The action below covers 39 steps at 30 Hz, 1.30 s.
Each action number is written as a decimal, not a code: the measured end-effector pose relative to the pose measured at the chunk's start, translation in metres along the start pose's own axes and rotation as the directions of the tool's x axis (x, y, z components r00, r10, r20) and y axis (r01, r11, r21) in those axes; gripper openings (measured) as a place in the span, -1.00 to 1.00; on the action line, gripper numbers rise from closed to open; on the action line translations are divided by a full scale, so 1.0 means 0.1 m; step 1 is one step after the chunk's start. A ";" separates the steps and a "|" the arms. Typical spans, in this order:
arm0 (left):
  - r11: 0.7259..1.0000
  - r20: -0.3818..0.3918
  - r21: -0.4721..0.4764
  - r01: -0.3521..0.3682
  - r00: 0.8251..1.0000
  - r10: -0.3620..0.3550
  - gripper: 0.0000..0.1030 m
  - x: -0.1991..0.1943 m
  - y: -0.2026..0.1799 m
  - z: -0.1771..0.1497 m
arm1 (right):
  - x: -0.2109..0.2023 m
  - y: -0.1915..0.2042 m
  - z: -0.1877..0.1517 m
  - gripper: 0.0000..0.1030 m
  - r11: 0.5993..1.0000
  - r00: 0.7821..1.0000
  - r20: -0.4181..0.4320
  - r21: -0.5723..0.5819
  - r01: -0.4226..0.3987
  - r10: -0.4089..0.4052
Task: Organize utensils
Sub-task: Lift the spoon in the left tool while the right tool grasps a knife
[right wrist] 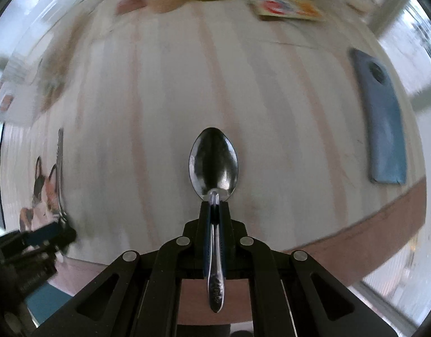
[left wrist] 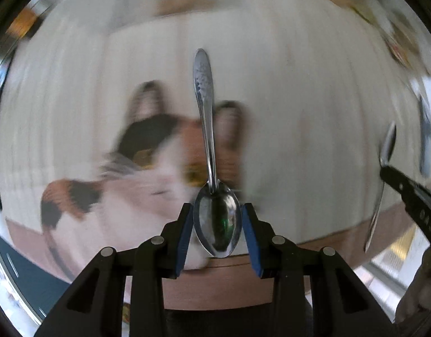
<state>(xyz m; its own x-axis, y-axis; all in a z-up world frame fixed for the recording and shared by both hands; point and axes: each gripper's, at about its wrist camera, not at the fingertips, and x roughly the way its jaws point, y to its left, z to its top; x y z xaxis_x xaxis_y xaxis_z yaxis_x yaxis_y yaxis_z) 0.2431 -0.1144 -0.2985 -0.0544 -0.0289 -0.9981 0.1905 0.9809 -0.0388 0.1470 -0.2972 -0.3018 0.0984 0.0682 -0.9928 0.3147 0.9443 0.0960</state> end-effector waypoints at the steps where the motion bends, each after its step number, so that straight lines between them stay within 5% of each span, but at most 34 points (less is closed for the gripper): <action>1: 1.000 0.002 -0.026 -0.004 1.000 0.004 -0.38 0.00 0.11 0.00 | 0.02 0.11 0.02 -0.89 1.000 1.000 -0.003 -0.027 -0.005 0.005; 6: 0.993 0.015 -0.119 -0.008 1.000 0.010 -0.38 0.00 0.48 -0.07 | 0.09 0.77 0.08 -0.89 0.985 0.999 -0.028 -0.168 -0.047 0.043; 11: 0.994 0.019 -0.112 -0.016 1.000 0.018 -0.36 0.03 0.55 -0.14 | 0.13 1.21 0.15 -0.88 0.966 1.000 -0.023 -0.258 -0.010 0.004; 15: 0.993 0.016 -0.118 -0.014 1.000 0.016 -0.36 0.07 0.33 -0.14 | 0.14 1.26 0.21 -0.87 0.970 0.999 -0.049 -0.243 -0.025 0.014; 26: 0.996 0.031 -0.087 -0.009 0.999 0.011 -0.38 0.00 0.56 -0.09 | 0.13 1.31 0.14 -0.88 0.969 1.000 -0.017 -0.248 0.020 -0.025; 39: 0.997 0.139 -0.072 0.025 0.990 -0.014 -0.38 -0.55 0.46 -0.14 | 0.05 1.22 0.05 -1.00 0.982 0.999 0.004 -0.183 -0.043 0.044</action>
<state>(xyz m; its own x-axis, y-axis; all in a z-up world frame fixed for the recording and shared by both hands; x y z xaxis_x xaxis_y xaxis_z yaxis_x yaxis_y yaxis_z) 0.2416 -0.0650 -0.2448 0.0796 -0.0694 -0.9944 0.1176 0.9913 -0.0598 0.1902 -0.1830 -0.2945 0.1155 0.1085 -0.9874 0.1322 0.9835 0.1235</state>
